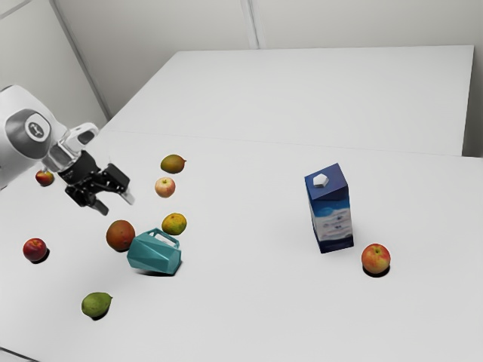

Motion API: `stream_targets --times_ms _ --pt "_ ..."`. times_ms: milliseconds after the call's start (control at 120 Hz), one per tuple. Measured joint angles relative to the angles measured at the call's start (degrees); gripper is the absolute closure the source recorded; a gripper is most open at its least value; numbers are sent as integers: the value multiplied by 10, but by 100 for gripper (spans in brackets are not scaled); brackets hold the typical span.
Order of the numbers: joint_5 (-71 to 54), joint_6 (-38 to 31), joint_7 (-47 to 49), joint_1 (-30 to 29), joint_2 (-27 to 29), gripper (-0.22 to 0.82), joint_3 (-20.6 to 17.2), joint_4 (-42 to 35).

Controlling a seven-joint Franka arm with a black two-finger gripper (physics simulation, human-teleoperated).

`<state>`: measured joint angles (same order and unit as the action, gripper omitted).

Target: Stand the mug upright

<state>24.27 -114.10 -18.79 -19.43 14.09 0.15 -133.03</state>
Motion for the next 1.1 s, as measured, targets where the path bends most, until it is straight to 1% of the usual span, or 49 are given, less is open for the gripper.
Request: stream_targets --times_ms 442,758,1100 --pt "75 -63 -96 -9 -23 3 3 -59" --pt "120 -91 -159 -12 -61 3 3 -66" --pt "185 -118 -225 -14 -86 3 3 -83"
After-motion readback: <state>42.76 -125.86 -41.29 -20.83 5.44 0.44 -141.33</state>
